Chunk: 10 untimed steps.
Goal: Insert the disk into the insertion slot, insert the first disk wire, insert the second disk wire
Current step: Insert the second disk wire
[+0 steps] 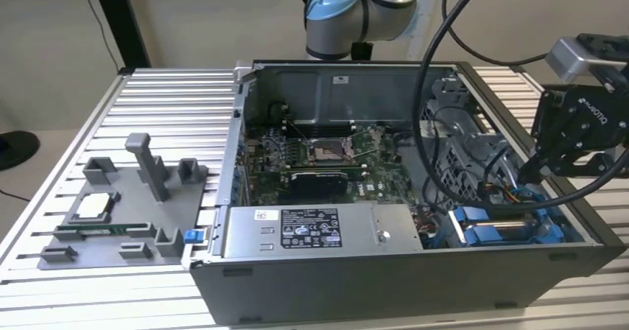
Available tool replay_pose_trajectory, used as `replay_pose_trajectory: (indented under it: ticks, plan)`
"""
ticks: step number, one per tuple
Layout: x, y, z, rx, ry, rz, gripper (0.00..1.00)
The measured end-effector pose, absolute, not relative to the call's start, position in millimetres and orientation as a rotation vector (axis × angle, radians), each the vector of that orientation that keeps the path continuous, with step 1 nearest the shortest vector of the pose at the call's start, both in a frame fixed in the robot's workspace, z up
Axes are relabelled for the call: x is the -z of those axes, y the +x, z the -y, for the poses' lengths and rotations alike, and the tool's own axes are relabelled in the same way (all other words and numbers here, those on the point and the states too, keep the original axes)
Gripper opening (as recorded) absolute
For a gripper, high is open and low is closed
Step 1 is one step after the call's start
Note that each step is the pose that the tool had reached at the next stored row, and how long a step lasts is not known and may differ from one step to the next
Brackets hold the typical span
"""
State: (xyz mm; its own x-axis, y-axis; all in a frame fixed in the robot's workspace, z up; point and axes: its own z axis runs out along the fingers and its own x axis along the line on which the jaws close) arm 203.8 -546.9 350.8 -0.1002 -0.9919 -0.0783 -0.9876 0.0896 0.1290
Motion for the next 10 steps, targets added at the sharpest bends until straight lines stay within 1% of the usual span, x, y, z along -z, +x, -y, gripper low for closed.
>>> replay_pose_trajectory:
  ticks: [10]
  plan:
    - [-359, 179, 547, 0.227, 2.091, 2.299, 0.00]
